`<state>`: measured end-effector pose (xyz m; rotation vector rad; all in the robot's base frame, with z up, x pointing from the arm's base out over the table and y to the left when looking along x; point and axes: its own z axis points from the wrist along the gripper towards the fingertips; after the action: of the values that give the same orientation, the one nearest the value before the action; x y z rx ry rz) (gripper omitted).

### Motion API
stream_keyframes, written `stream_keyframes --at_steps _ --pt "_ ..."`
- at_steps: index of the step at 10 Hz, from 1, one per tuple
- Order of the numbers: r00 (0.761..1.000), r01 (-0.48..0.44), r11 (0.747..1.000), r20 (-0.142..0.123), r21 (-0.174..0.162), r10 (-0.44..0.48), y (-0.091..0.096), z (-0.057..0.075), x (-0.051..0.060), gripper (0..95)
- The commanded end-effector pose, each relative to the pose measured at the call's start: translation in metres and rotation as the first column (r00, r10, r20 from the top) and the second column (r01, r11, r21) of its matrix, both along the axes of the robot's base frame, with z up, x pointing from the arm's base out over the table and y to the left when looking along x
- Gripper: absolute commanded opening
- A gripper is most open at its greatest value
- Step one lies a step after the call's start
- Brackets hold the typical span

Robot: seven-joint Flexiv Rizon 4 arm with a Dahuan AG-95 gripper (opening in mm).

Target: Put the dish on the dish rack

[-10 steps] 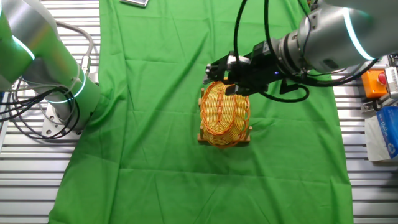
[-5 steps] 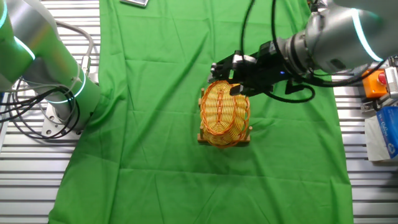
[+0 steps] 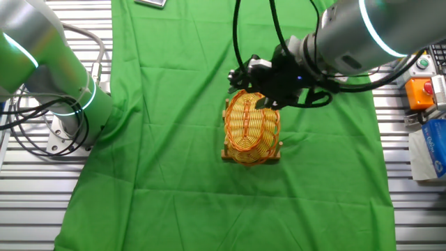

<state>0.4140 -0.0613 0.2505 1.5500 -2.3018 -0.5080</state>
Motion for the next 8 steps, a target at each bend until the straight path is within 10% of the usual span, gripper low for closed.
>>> stream_keyframes --at_steps 1,5,8 --pt "0.981 0.169 0.984 0.111 -0.062 -0.162 0.002 -0.001 -0.003 57.0" --pt "0.904 0.399 0.909 0.213 -0.116 -0.37 0.012 -0.003 -0.002 57.0" --pt "0.806 0.569 0.806 0.309 -0.165 -0.506 0.013 0.003 -0.003 57.0"
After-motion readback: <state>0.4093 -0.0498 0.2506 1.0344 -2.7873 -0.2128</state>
